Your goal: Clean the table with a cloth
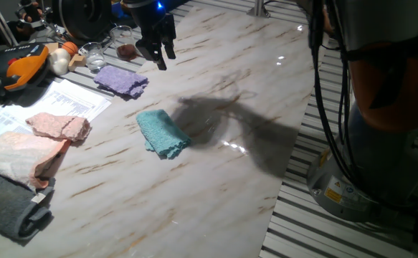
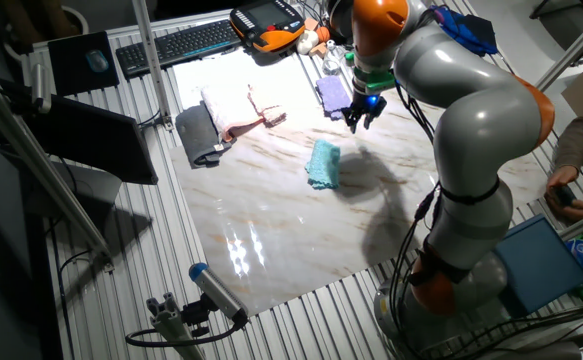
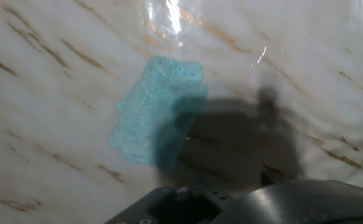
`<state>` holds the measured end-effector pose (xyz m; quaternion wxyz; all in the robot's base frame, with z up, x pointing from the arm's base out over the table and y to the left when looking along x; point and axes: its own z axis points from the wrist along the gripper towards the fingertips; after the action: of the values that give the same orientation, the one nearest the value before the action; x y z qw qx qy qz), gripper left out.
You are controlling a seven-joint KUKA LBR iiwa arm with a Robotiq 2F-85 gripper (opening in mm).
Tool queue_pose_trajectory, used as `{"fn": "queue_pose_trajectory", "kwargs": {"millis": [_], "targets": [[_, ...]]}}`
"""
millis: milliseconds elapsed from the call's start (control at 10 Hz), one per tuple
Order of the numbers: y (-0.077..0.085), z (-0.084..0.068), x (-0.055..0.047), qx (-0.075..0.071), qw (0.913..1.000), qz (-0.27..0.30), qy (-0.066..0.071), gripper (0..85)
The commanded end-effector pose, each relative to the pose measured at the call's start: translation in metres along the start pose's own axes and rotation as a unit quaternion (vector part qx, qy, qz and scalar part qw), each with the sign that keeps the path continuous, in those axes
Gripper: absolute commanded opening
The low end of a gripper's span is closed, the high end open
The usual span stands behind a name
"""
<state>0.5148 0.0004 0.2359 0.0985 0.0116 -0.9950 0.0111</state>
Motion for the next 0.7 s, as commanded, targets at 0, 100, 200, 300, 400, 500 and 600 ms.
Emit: {"fn": "queue_pose_trajectory", "kwargs": {"millis": [0, 100, 200, 300, 400, 500, 600], "targets": [[-0.0002, 0.0001, 0.0, -0.001, 1.0, 0.0, -0.002, 0.0], [-0.0004, 0.0001, 0.0001, -0.001, 1.0, -0.002, -0.005, 0.0], [-0.0006, 0.0001, 0.0001, -0.001, 1.0, 0.001, -0.01, 0.0], [-0.0007, 0.0, 0.0, 0.0, 0.9999, 0.004, -0.011, 0.0], [-0.0007, 0.0, 0.0, 0.0, 0.9999, 0.005, -0.012, 0.0], [-0.0008, 0.0, 0.0001, 0.0, 0.9999, 0.005, -0.013, 0.0], [-0.0008, 0.0001, 0.0001, 0.0, 0.9999, 0.005, -0.013, 0.0]]}}
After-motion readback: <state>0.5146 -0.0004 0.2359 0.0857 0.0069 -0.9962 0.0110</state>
